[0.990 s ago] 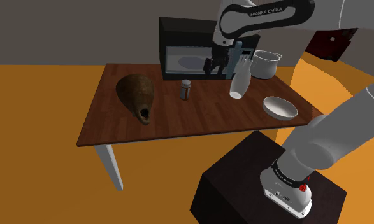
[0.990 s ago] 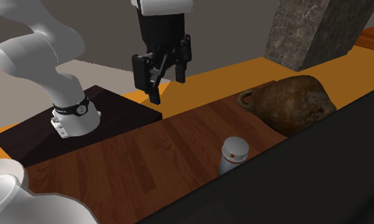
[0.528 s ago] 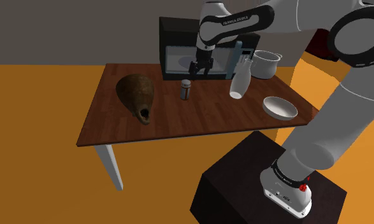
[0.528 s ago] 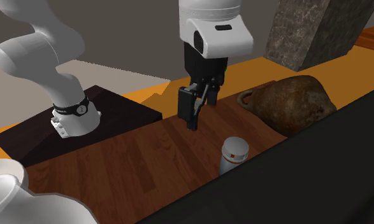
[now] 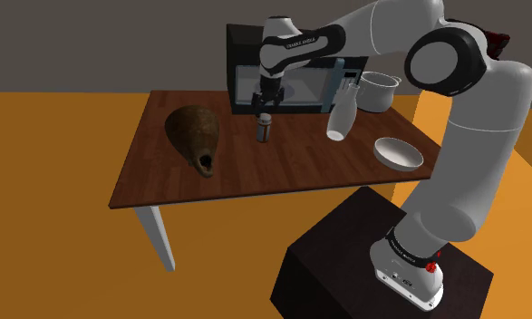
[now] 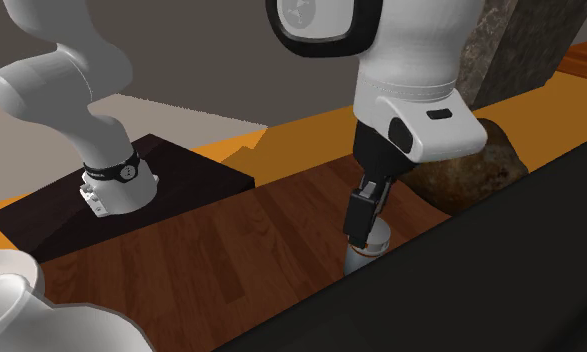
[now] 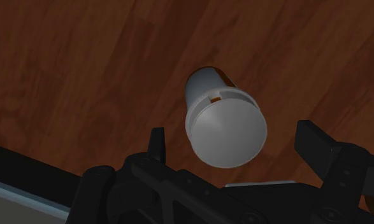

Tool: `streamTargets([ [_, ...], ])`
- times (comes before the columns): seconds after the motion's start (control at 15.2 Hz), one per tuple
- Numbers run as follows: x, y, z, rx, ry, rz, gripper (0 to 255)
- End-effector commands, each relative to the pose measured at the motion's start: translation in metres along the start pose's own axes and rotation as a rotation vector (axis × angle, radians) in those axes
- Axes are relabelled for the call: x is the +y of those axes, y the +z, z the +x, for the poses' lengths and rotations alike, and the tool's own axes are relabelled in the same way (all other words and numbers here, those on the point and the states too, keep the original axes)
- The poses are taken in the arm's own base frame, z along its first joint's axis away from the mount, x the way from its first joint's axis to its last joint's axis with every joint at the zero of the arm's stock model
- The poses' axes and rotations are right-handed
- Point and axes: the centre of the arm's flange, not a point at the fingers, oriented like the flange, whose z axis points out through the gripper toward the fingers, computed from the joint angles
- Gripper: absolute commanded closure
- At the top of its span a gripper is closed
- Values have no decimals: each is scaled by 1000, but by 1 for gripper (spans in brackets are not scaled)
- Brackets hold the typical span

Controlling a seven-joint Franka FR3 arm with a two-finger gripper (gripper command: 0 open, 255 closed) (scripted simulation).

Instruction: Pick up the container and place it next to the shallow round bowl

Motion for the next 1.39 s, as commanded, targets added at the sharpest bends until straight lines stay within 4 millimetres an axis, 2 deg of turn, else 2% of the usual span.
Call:
streamTargets([
  [0.0, -2, 10, 4, 0, 0, -1, 0],
  [0.33, -2, 40, 4, 0, 0, -1, 0],
  [0.86, -2, 40, 4, 0, 0, -1, 0],
  [0.92, -2, 40, 4, 0, 0, -1, 255],
  [1.32, -2, 40, 4, 0, 0, -1, 255],
])
